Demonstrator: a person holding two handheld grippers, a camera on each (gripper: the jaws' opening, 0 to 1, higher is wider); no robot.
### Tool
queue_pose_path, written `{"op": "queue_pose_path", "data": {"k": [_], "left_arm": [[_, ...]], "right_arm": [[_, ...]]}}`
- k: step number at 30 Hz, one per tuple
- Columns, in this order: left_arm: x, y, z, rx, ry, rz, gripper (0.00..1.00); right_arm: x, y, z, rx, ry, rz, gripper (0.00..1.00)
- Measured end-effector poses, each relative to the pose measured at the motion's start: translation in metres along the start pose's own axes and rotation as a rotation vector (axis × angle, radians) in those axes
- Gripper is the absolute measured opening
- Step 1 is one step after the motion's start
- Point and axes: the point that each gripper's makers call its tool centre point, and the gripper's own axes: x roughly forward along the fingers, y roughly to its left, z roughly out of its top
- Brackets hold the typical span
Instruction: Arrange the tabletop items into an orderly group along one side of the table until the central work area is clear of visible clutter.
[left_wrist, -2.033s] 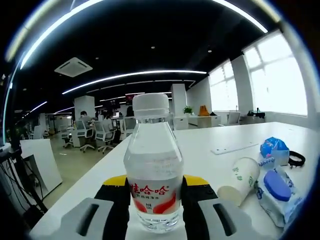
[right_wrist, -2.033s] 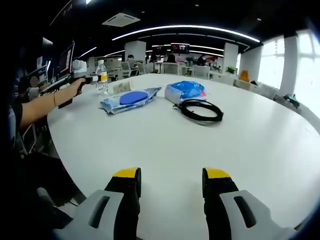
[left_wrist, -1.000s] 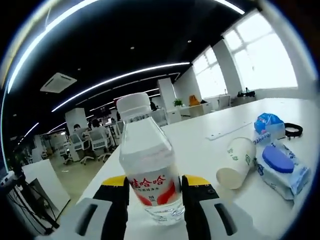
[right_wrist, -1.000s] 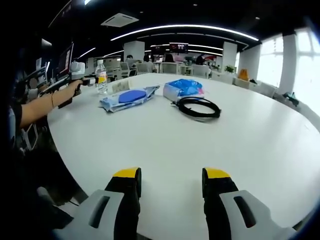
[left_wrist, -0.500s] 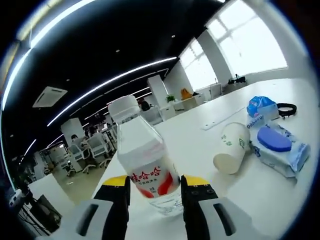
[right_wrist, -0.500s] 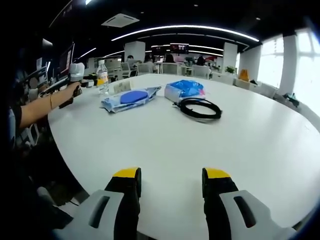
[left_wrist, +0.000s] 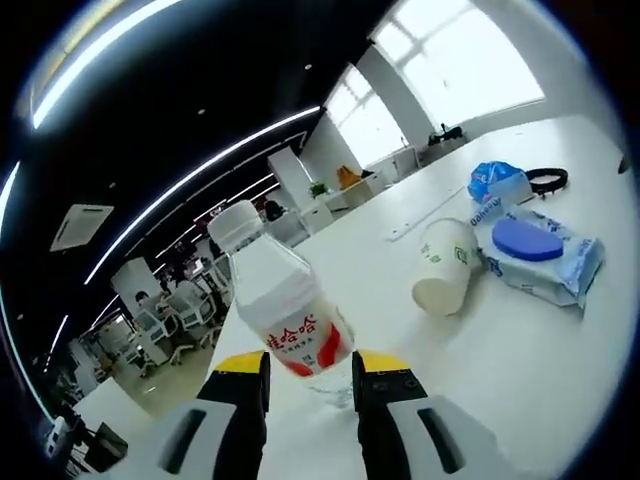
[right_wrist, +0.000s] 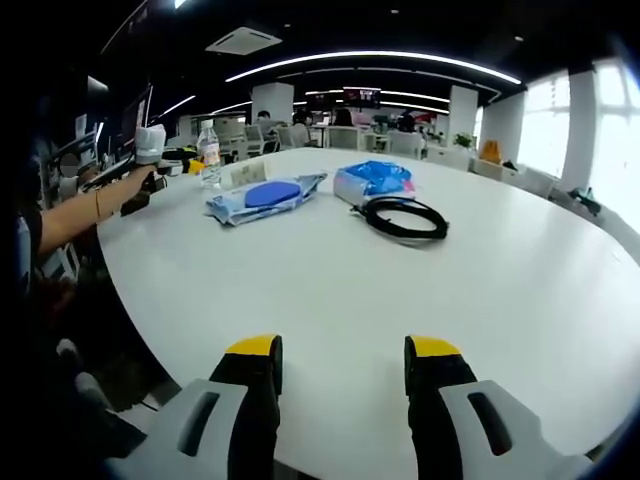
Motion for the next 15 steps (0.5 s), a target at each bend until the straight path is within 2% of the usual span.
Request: {"op": "queue_pose_path", "data": {"k": [4, 10, 15], "left_arm": [[-0.002, -0.003, 0.001, 0.047, 0.009, -0.009, 0.32], [-0.009, -0.011, 0.012, 0.144, -0.012, -0.038, 0.31], [-0.017, -0.021, 0.030, 0.282, -0.041, -0.069, 0.31]], "right_arm": [[0.000, 0.002, 0.000, 0.000, -0.001, 0.005, 0.47], [0.000, 0.002, 0.002, -0.004, -0.002, 0.006, 0.47], [-0.001, 0.002, 0.002, -0.003, -0.005, 0.007, 0.47]]}}
